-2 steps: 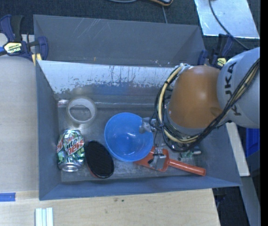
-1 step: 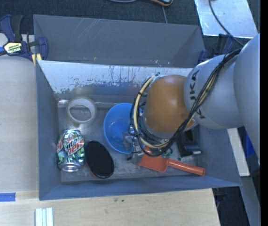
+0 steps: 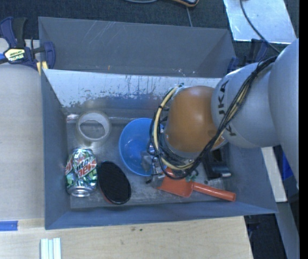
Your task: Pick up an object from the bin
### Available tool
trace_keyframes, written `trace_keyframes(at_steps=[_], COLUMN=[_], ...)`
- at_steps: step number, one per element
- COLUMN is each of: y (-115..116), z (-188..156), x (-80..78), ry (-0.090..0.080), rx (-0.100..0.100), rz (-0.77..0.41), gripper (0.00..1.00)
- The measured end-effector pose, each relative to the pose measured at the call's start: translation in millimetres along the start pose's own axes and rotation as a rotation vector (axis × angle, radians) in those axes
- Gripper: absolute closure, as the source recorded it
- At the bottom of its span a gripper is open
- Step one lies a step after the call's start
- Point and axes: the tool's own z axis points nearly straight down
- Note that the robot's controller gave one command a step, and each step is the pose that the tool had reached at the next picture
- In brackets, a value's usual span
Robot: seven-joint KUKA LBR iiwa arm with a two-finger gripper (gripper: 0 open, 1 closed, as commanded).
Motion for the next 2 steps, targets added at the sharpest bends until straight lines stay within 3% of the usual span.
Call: trace_keyframes(at_steps=[1,2], y=[-0.1,-58.5], z=[-14.3,-98.2], x=[1.2,-47.6], ry=[0.007,-0.002], rx=[-0.001,0.003], rz=[-0.002,-0.068], gripper=[1.0,1.0])
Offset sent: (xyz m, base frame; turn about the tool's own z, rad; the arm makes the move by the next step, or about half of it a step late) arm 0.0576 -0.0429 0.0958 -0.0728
